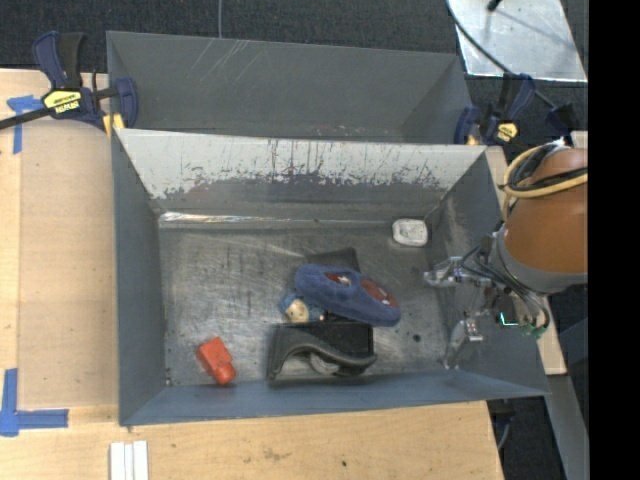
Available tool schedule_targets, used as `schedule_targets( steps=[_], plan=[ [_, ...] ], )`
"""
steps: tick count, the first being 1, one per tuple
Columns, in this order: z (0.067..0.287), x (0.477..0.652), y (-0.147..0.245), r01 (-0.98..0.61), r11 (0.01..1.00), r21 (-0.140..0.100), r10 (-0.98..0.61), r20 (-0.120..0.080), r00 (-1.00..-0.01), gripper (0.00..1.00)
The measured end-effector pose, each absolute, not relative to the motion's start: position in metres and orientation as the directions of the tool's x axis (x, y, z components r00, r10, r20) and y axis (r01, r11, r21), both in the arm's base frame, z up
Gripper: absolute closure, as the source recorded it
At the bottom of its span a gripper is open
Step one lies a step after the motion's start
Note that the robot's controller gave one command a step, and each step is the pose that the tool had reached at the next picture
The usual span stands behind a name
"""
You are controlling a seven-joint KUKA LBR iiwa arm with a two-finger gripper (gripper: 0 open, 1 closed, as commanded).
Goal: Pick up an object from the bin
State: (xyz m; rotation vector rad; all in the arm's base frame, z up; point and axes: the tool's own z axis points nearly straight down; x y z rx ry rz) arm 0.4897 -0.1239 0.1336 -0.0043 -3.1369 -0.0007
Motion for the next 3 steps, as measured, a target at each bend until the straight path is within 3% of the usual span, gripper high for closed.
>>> schedule_targets(
  steps=[1,2,3],
  plan=[
    [0.079,0.522,-0.055,0.08,0.997,0.004,0.08,0.001,-0.997,0.0],
    [0.084,0.524,-0.061,0.085,0.996,-0.001,0.085,-0.007,-0.996,1.0],
    [0.305,0.516,-0.007,-0.052,0.999,-0.001,-0.052,-0.012,-0.999,1.0]
  ],
)
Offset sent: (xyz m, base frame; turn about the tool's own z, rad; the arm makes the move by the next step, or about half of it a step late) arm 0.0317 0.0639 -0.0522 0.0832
